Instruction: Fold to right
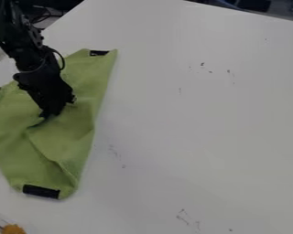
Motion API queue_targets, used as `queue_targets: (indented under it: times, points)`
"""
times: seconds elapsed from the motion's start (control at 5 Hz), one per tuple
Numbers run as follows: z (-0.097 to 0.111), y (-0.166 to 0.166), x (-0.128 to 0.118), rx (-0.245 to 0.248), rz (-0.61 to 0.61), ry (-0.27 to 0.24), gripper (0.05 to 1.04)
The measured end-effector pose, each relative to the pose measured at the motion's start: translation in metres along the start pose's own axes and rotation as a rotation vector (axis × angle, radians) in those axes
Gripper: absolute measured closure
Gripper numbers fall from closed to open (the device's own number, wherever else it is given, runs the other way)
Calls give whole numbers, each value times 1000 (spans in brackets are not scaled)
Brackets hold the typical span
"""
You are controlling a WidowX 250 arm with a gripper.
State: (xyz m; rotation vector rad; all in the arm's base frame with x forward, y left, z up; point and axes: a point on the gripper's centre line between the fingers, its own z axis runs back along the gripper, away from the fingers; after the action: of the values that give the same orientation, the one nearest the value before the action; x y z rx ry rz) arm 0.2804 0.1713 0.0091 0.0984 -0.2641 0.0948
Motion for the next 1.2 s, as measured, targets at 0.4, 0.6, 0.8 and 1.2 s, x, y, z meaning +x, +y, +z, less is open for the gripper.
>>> queue_targets:
  times: [0.4,0.6,0.8,1.2]
  points:
    - [-2,4,5,-11,-8,0,967]
    - [-2,4,2,-13,-3,-18,789]
    - [-1,4,1,-6,-5,-13,508]
    - [0,7,-2,-10,4,-8,156]
